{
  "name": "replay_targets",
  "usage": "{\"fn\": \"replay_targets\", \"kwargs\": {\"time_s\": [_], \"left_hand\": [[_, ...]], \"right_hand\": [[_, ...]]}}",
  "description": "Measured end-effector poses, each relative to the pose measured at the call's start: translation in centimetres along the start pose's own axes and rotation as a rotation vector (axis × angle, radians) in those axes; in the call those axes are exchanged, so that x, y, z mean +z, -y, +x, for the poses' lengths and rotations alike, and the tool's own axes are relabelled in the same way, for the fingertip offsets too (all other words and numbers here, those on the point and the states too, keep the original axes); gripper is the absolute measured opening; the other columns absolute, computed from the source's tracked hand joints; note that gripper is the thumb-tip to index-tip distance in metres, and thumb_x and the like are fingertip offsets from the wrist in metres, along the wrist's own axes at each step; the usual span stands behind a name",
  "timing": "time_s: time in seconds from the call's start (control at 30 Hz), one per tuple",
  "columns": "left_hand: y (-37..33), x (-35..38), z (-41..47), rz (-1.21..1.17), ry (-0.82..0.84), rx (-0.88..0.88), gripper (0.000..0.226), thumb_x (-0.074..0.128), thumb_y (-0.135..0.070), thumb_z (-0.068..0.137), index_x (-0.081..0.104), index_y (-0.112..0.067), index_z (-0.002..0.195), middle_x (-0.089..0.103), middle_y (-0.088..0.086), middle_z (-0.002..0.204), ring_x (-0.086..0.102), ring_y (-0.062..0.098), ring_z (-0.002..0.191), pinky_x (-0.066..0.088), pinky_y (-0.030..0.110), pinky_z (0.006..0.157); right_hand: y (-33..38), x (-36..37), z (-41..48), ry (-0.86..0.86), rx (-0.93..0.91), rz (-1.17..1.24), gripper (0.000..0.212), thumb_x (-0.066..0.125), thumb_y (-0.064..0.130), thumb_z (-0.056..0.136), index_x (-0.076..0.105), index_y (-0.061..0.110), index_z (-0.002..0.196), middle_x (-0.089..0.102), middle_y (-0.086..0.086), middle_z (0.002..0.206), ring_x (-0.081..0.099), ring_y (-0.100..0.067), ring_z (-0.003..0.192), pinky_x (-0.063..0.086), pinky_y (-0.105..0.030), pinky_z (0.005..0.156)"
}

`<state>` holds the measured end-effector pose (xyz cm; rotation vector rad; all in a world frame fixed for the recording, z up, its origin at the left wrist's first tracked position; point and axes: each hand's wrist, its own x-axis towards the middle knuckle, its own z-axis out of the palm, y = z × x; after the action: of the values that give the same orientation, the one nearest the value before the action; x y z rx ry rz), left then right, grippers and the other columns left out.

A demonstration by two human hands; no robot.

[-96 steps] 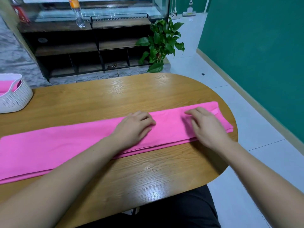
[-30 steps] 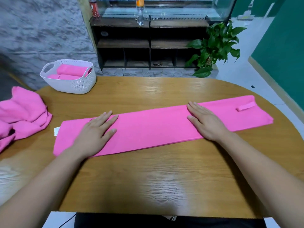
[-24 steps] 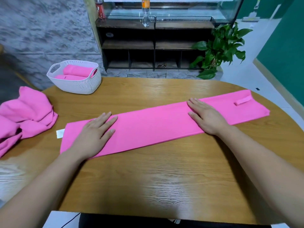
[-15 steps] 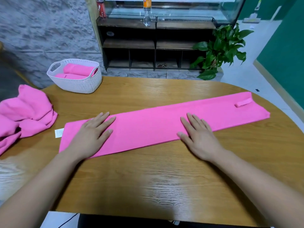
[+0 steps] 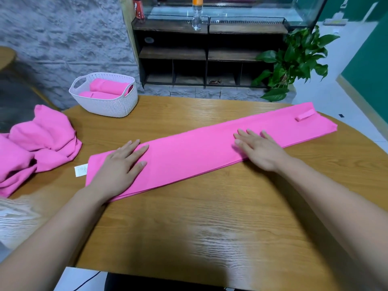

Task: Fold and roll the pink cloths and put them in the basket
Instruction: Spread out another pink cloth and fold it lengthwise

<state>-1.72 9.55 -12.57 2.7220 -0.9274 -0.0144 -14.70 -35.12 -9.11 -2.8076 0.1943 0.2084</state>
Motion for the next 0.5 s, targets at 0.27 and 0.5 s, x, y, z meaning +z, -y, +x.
{"fn": "replay_targets", "kwargs": {"time_s": [0.27,0.5], "left_hand": [[-0.1,-0.8,0.8,-0.025,-0.053,0.002,0.053,0.041,-0.067,0.100,0.057,-0.040,0.143,0.052,-0.011,0.152,0.046,0.020,0.143,0.037,0.054,0.116],[0.1,-1.4,0.4,-0.051,-0.044,0.060,0.044,0.043,-0.055,0.103,0.062,-0.041,0.141,0.054,-0.019,0.141,0.051,0.017,0.128,0.046,0.052,0.104]], "right_hand": [[0.9,-0.7,5.6,-0.035,0.062,-0.075,0.063,0.022,0.057,0.111,0.029,0.028,0.166,0.018,0.010,0.174,0.013,-0.014,0.162,-0.002,-0.049,0.131],[1.5,1.0,6.7,-0.114,0.108,-0.081,0.064,0.022,0.054,0.111,0.026,0.022,0.167,0.016,0.001,0.175,0.010,-0.021,0.162,-0.001,-0.051,0.131]]}}
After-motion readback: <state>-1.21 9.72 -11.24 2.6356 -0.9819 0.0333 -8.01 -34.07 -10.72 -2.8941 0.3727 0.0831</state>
